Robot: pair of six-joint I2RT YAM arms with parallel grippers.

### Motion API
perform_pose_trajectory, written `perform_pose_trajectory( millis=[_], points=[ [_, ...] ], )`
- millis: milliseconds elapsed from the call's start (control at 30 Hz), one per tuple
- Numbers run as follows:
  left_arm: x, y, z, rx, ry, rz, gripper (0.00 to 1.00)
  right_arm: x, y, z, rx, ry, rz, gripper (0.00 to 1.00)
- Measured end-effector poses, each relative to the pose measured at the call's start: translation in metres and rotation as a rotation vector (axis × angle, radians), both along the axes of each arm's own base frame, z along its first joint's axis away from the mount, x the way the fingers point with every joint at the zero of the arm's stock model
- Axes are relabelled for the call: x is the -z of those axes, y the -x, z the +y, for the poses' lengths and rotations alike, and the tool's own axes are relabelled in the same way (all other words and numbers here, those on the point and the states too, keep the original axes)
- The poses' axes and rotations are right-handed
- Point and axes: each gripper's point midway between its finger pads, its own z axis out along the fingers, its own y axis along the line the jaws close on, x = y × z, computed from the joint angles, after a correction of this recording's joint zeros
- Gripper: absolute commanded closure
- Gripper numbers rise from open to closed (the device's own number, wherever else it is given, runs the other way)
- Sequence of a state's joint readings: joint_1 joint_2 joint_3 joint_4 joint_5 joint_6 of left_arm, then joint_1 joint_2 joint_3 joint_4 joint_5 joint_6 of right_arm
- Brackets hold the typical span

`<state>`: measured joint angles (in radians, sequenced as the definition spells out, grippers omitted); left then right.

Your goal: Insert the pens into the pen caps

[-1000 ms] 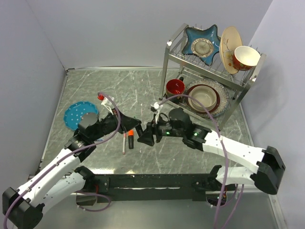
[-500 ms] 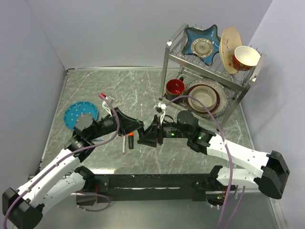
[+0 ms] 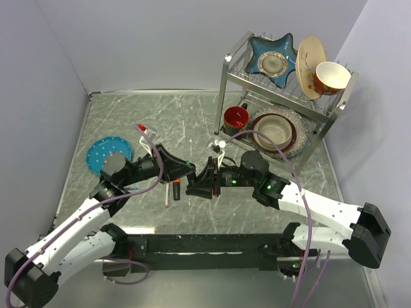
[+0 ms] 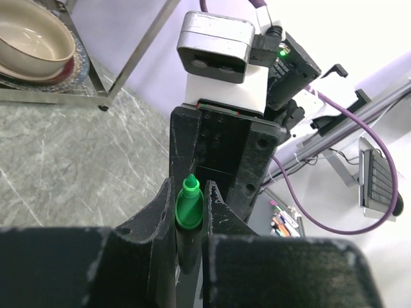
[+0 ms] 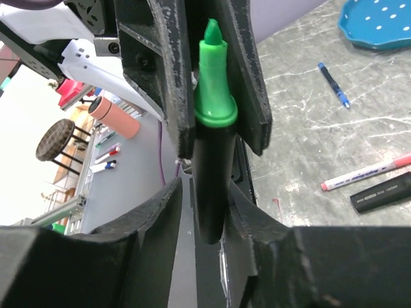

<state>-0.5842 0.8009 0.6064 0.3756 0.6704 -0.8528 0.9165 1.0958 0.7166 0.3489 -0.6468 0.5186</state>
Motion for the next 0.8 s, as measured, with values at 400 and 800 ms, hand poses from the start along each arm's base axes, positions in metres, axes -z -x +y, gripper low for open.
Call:
perform_pose_trajectory(
  millis=[400,800],
  points=[
    [-0.011,0.013,-0.004,0.077,0.036,-0.036,0.43,-0.008,0.008,-0.006,-0.019,-0.039,-0.011,1.00],
    [-0.015,0.008,-0.002,0.039,0.077,-0.044,0.44,-0.038,0.004,-0.004,0.013,-0.184,-0.005,1.00]
  ],
)
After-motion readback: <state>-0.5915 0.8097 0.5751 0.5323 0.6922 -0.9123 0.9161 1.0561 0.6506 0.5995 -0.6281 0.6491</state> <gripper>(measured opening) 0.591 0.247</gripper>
